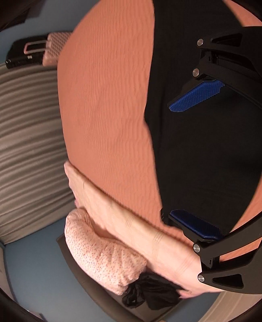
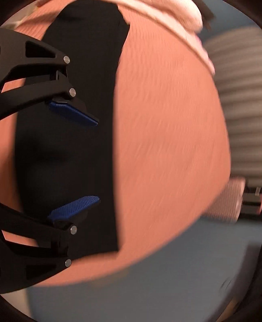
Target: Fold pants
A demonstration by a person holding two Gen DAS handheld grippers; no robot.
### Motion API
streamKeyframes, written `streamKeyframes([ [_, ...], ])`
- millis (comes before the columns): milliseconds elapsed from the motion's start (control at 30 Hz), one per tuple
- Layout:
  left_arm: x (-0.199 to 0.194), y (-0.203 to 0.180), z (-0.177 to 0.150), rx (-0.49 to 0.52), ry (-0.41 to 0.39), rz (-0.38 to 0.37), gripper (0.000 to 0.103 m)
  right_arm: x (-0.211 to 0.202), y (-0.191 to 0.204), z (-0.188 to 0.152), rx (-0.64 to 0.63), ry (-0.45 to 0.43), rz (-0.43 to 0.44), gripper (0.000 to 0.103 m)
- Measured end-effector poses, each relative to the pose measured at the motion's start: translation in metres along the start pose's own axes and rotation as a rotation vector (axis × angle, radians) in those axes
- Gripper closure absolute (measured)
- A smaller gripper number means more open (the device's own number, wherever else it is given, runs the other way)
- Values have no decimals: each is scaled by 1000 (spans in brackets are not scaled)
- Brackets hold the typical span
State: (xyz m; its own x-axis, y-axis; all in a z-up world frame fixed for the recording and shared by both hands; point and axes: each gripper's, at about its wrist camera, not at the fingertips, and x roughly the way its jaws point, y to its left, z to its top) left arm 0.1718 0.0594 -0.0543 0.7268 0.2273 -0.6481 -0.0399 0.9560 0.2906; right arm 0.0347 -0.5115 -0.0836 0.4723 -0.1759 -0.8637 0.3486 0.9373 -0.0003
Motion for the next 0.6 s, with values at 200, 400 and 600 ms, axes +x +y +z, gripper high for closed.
streamKeyframes([
  [200, -64, -90, -55, 51, 36, -62, 6, 6, -115, -78, 194, 92, 45, 30],
  [400, -93, -116, -74, 103, 97, -100, 6, 49, -34, -79, 291, 64, 199, 21],
  [600, -100, -110, -79, 127, 112, -49, 6, 56, -40, -83, 384, -51, 315, 16],
])
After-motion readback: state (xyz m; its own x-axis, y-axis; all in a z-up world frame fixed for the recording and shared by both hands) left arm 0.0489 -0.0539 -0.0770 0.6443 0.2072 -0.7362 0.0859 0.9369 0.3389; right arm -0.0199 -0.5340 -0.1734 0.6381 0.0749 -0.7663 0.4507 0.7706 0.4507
